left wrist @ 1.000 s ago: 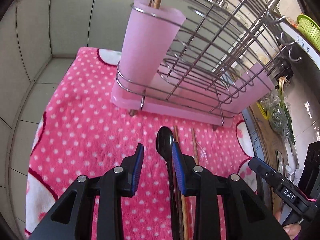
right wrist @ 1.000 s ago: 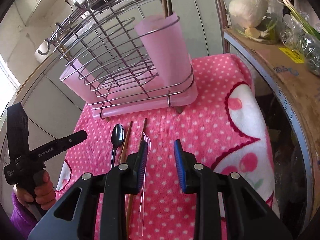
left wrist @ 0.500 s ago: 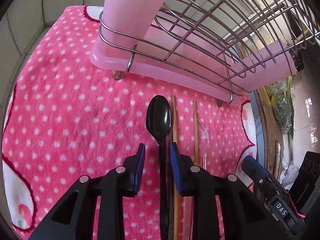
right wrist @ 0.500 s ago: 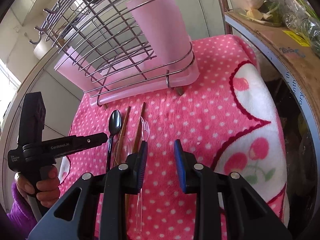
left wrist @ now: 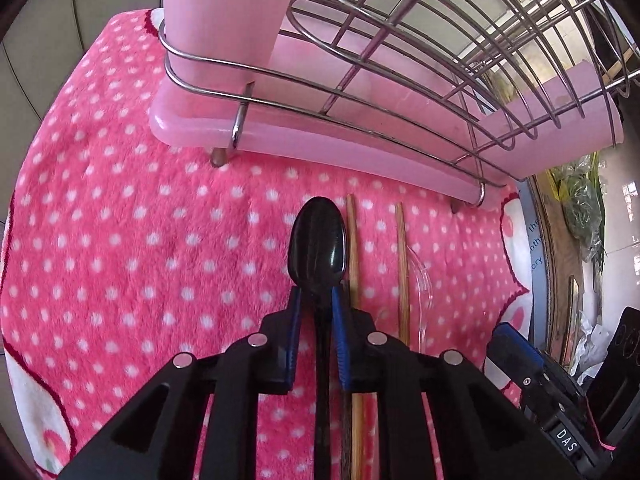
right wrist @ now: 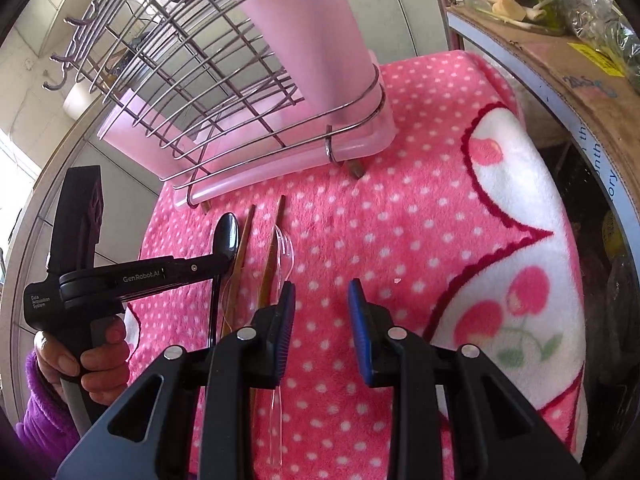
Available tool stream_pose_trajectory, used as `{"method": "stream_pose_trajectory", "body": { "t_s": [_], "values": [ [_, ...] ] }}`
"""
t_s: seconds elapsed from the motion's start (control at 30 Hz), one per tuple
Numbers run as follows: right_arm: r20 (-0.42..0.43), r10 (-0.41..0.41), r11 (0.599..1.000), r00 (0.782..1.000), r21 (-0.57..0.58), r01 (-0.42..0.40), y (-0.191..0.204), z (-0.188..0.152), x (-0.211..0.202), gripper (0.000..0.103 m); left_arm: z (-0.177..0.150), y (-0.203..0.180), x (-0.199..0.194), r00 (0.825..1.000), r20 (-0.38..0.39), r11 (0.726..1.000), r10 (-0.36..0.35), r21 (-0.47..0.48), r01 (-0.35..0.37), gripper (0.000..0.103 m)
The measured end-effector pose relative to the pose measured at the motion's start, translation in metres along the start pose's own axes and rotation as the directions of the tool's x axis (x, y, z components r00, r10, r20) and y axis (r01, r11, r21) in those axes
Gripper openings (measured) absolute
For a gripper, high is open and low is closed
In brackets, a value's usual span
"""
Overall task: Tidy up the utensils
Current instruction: 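Grasp the black spoon with the left tool while the right tool grasps the clear plastic utensil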
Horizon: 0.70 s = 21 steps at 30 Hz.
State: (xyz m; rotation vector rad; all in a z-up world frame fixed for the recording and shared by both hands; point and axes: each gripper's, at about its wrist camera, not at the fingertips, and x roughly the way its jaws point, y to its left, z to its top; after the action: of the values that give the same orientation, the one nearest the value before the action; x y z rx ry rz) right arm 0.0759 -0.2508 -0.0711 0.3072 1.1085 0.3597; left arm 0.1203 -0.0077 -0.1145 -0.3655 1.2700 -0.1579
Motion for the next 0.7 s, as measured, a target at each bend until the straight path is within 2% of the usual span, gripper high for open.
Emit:
{"method": "stream_pose_trajectory", "body": {
  "t_s": [0.2,0.43,0.57,0.7],
  "values": [
    [-0.035,0.012,1.000,0.999,-0.007,-0.013,0.006,0.004,0.011,0.028,-0.002,0.010,-0.013,1.000,0.021,1.000,-0.013,-0.010,0.014,0.009],
    [-0.075,0.009,0.999,0.997,-0.041,-0.012,0.024,0.019,0.028,0.028,-0.005,0.027,-0.032,0.999,0.041,0.999,0.033,0.005,-0.033,0.009],
    [-0.107,-0.027,0.995,0.994,-0.098,0.017,0.039,0.028,0.045,0.028,-0.003,0.032,-0.032,0.997,0.006,0.996,0.074,0.040,-0.075,0.009],
    [-0.154,-0.063,0.991,0.986,-0.124,0.044,0.047,0.035,0.064,0.028,0.001,0.027,-0.021,0.995,-0.048,0.993,0.090,0.079,-0.086,0.010]
  ]
}}
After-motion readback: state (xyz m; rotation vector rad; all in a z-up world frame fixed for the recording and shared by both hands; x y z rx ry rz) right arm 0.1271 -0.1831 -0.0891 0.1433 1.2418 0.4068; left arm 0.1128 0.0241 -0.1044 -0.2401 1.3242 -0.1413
